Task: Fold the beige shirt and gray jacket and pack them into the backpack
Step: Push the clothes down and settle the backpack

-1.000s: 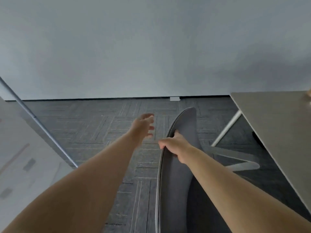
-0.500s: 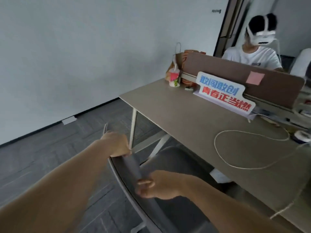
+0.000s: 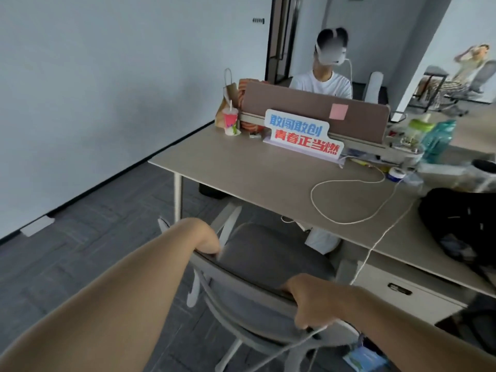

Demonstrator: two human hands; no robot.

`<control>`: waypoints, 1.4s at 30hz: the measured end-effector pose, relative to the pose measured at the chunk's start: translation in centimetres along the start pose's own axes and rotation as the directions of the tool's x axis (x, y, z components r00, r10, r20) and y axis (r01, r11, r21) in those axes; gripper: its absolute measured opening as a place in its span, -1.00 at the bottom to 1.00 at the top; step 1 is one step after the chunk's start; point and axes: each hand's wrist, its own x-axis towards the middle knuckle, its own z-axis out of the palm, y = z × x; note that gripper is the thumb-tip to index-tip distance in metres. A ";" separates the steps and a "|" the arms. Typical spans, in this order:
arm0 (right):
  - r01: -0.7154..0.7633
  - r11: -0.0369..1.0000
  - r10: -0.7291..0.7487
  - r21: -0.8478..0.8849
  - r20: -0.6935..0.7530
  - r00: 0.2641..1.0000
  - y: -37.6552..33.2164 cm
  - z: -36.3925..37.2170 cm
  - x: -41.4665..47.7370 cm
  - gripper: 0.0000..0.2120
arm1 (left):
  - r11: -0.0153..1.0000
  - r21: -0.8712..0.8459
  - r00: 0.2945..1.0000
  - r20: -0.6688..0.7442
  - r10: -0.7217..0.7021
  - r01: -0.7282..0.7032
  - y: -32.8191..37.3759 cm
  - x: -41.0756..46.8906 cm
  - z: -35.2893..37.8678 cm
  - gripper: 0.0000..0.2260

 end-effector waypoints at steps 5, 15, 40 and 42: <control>-0.064 0.997 0.064 -0.046 -0.008 0.998 1.8 0.4 -2.6 -0.42 | 0.988 -0.155 0.990 0.139 0.018 0.004 0.6 -1.1 1.7 -0.55; -0.184 0.982 0.161 -0.051 -0.299 0.941 1.7 -0.4 -1.6 -0.50 | 0.890 -0.454 0.993 0.083 0.090 -0.043 -1.9 -0.6 3.8 -0.69; -0.318 0.948 0.283 0.004 -0.464 0.839 2.7 -5.7 7.9 -0.84 | 0.884 -0.305 0.542 -0.837 -0.072 -0.353 -8.7 3.0 3.1 -0.59; -0.329 0.944 0.306 0.032 -0.462 0.833 2.4 -6.2 8.7 -0.82 | 0.883 -0.280 0.539 -0.841 -0.037 -0.377 -9.1 4.1 1.7 -0.59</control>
